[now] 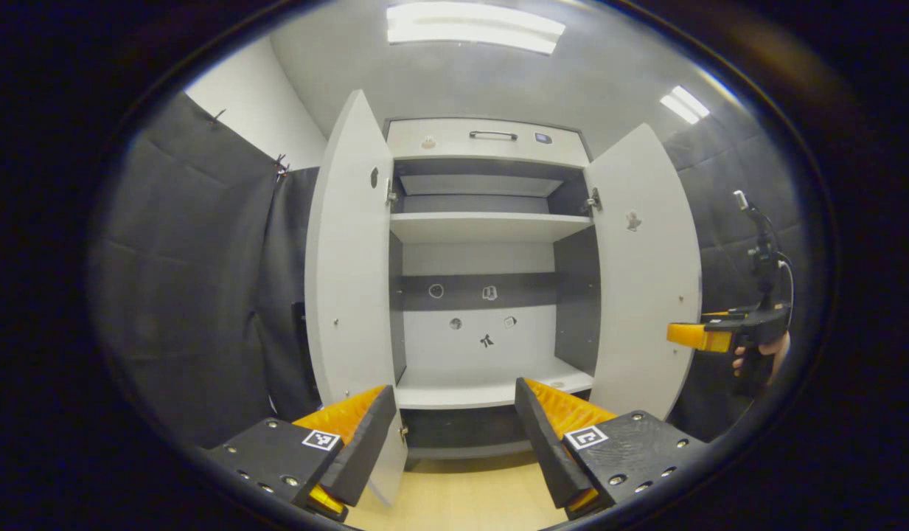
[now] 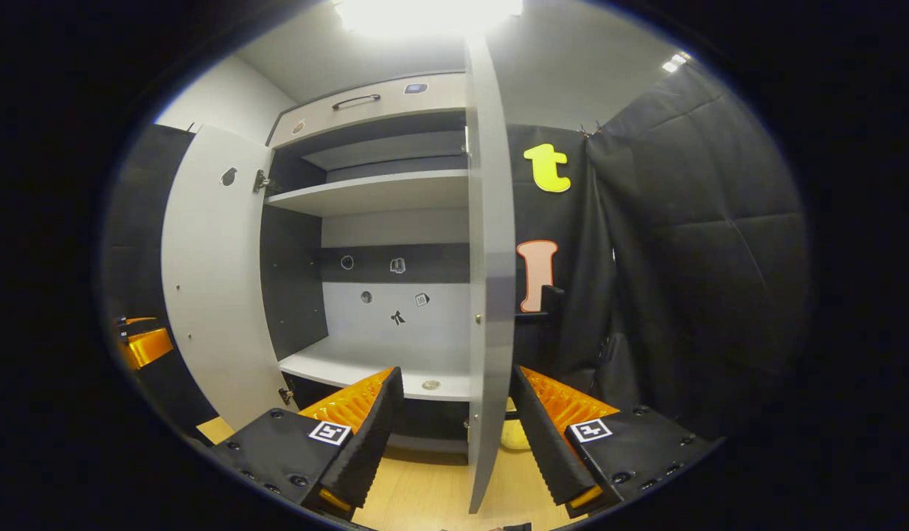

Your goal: Open the right door of the double-door shoe cabinet with the right hand, and open the left door with the left hand.

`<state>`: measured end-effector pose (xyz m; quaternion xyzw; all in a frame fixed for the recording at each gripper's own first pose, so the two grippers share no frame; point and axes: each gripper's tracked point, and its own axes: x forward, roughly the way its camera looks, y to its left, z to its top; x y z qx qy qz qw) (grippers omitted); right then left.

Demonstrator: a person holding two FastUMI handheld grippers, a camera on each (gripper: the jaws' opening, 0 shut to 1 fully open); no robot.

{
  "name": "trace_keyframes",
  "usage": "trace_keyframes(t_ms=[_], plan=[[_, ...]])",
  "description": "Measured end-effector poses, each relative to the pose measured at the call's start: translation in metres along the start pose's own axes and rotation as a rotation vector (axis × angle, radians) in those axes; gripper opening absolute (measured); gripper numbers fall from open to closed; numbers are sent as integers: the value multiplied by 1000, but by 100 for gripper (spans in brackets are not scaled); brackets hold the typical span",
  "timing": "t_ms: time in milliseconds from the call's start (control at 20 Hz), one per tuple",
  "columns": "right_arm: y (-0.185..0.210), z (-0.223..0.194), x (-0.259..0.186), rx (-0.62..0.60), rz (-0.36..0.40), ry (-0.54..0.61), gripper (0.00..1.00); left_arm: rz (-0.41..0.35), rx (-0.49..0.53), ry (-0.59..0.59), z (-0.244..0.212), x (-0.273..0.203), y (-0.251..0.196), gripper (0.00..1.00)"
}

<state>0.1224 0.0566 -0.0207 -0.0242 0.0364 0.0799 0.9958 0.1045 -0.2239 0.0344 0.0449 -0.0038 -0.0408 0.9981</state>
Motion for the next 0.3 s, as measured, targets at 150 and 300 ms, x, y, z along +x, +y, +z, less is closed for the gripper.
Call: trace_keyframes(t_ms=[150,300], plan=[[-1,0,3,-9,-38,-3,95,-10,-2,9,-5,2,8,94],[-9,1,-5,-23,-86,-14,95,-26,3,13,-8,5,11,94]])
